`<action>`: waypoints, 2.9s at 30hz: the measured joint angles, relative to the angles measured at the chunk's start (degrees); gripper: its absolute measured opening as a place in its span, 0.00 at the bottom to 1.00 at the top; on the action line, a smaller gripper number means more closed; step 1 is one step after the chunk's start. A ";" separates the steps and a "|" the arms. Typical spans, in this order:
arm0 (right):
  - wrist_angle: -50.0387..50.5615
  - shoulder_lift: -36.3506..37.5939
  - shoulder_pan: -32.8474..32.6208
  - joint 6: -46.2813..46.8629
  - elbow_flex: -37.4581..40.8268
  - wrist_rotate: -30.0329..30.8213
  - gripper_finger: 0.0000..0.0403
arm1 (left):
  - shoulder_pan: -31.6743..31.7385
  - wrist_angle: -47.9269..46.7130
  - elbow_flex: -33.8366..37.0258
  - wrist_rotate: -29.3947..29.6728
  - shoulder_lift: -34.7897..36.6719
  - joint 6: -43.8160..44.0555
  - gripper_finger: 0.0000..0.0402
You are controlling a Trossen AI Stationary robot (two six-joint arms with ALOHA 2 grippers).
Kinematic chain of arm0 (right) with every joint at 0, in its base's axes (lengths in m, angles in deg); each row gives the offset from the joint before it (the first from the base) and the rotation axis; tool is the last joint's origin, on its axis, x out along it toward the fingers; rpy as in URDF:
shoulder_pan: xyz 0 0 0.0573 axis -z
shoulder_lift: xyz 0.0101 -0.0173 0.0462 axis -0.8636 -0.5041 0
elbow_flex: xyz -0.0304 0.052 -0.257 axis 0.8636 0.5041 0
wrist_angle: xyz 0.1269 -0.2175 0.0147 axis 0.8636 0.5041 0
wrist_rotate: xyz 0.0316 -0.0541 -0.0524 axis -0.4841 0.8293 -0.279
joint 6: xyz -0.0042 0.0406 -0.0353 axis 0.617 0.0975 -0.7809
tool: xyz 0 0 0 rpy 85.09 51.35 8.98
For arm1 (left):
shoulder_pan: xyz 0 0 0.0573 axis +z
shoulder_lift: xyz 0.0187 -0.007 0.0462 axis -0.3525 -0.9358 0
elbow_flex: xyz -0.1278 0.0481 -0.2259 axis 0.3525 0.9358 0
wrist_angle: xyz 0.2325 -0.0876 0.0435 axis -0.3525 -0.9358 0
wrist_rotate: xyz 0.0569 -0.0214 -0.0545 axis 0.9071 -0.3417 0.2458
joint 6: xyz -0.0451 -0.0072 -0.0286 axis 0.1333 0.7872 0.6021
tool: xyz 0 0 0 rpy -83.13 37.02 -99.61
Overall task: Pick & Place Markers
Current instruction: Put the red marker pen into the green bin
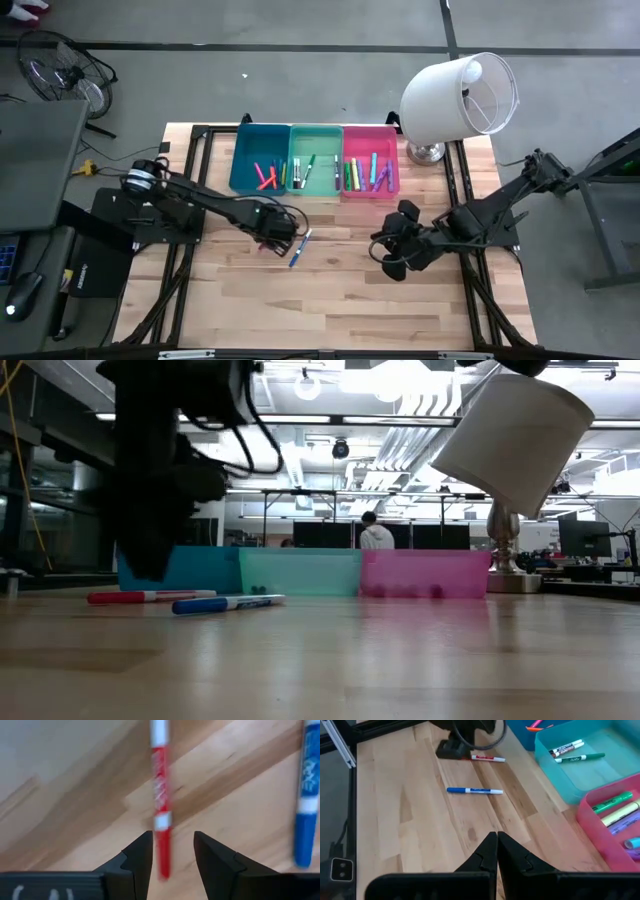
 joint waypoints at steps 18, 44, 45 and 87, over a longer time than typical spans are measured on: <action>0.04 -0.02 -1.10 1.68 0.00 0.11 0.00 | 7.54 2.82 0.06 -2.24 -2.08 -9.37 0.35; 0.48 -0.02 -1.10 1.63 0.00 -0.15 0.00 | 7.37 5.12 -0.07 -4.59 -9.92 -12.08 0.35; 0.48 -0.02 -1.10 1.61 0.00 -0.15 0.00 | 7.38 5.14 -0.07 -4.63 -9.92 -12.10 0.35; 0.48 -0.02 -1.10 1.57 0.00 -0.39 0.00 | 7.39 6.63 0.28 -6.57 -6.88 -13.78 0.07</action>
